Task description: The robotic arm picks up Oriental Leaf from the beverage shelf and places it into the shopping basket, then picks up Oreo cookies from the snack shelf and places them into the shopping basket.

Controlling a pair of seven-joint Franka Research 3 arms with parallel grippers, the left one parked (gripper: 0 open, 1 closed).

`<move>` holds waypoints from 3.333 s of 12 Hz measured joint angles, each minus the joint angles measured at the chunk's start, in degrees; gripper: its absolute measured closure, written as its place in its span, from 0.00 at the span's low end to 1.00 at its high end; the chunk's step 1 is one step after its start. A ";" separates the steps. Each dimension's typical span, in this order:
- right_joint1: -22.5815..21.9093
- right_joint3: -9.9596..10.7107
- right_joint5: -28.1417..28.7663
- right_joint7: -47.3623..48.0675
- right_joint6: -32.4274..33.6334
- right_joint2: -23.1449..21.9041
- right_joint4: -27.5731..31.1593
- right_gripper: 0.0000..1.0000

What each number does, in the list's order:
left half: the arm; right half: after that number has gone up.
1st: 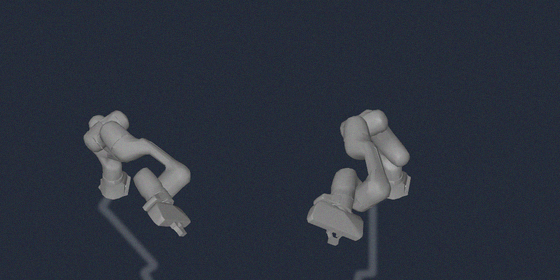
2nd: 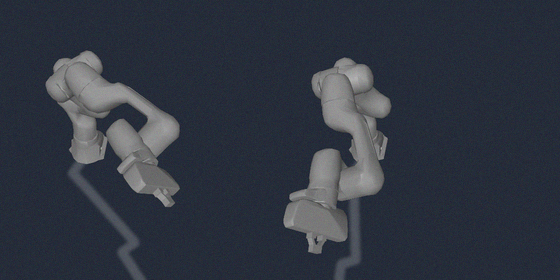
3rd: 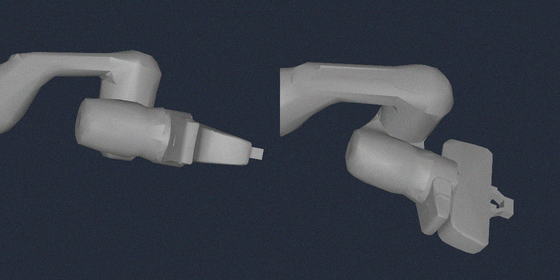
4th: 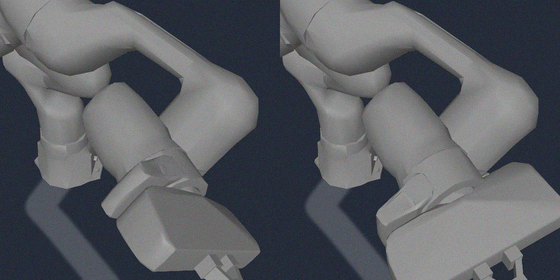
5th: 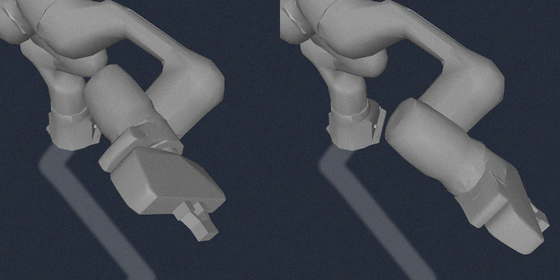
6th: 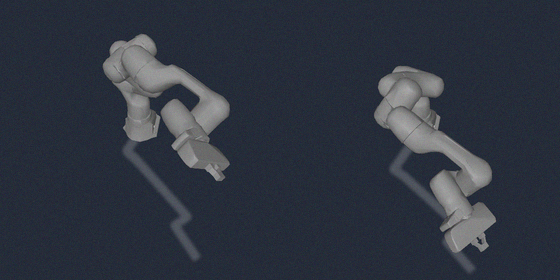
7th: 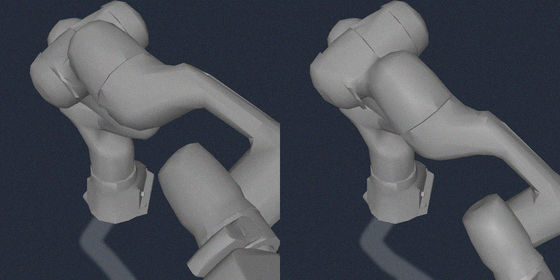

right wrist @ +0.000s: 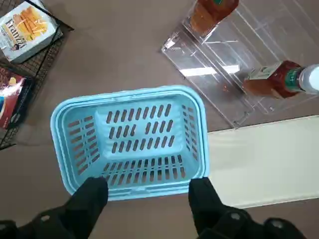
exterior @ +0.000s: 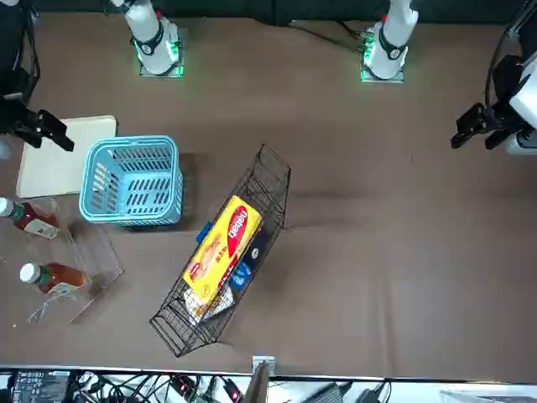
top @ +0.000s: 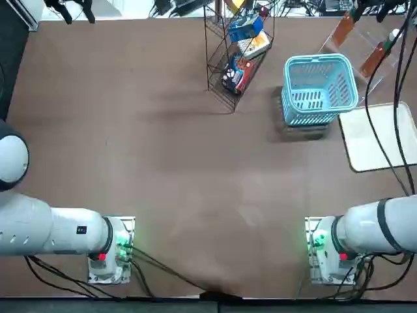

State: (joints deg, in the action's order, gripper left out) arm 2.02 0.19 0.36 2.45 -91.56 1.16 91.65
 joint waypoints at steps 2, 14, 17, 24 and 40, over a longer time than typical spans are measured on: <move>0.00 0.00 0.00 0.00 0.04 -0.01 -0.12 0.00; -0.28 -0.28 0.03 -1.77 1.06 -0.45 -0.26 0.00; -0.28 -0.28 0.04 -4.54 1.73 -0.99 -0.27 0.00; -0.37 -0.35 0.06 -5.27 2.53 -1.15 -0.27 0.00; 12.17 0.89 -1.75 -40.96 0.36 6.18 -6.79 0.00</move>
State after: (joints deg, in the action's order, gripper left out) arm 14.19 1.08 -1.39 -38.52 -91.20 7.35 84.86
